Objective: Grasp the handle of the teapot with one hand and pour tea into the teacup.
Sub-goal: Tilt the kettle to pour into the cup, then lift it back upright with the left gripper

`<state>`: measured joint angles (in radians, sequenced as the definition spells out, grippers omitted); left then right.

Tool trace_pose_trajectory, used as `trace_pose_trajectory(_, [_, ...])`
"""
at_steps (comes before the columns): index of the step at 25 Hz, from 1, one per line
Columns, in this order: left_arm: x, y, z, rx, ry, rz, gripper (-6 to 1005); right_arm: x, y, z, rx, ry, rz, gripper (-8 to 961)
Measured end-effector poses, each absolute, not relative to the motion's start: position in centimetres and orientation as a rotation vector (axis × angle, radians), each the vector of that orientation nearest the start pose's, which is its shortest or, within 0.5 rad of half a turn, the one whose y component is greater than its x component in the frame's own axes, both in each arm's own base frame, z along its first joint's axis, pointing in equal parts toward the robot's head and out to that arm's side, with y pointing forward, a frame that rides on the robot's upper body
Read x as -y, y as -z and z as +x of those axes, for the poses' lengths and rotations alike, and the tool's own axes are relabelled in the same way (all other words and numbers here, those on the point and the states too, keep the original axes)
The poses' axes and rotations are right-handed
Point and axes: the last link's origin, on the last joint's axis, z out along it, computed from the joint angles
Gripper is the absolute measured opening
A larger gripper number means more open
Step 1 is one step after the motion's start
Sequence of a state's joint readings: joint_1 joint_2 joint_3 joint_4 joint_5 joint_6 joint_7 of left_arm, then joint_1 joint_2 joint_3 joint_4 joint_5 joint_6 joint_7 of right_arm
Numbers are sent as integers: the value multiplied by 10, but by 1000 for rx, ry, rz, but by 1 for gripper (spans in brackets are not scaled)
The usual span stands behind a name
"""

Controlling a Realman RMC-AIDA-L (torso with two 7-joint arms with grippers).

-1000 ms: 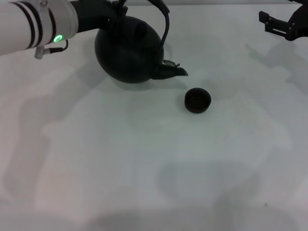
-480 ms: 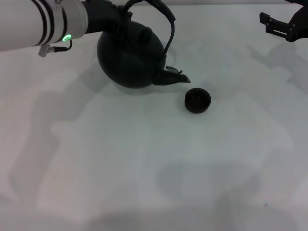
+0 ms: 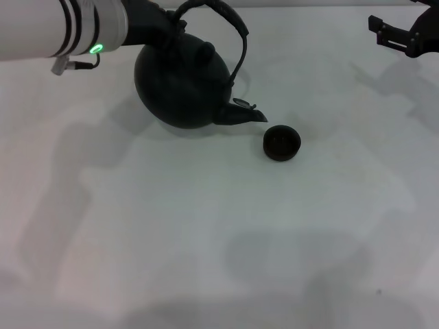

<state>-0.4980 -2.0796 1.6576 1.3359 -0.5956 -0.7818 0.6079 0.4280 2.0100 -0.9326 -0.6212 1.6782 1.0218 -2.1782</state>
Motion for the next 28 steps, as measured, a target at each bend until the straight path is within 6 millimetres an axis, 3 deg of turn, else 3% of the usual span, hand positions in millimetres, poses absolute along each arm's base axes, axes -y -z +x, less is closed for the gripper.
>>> trace_pose_trajectory(28, [-402, 42, -114, 330, -154, -2379, 126, -380, -37, 307, -367, -467, -2196, 860])
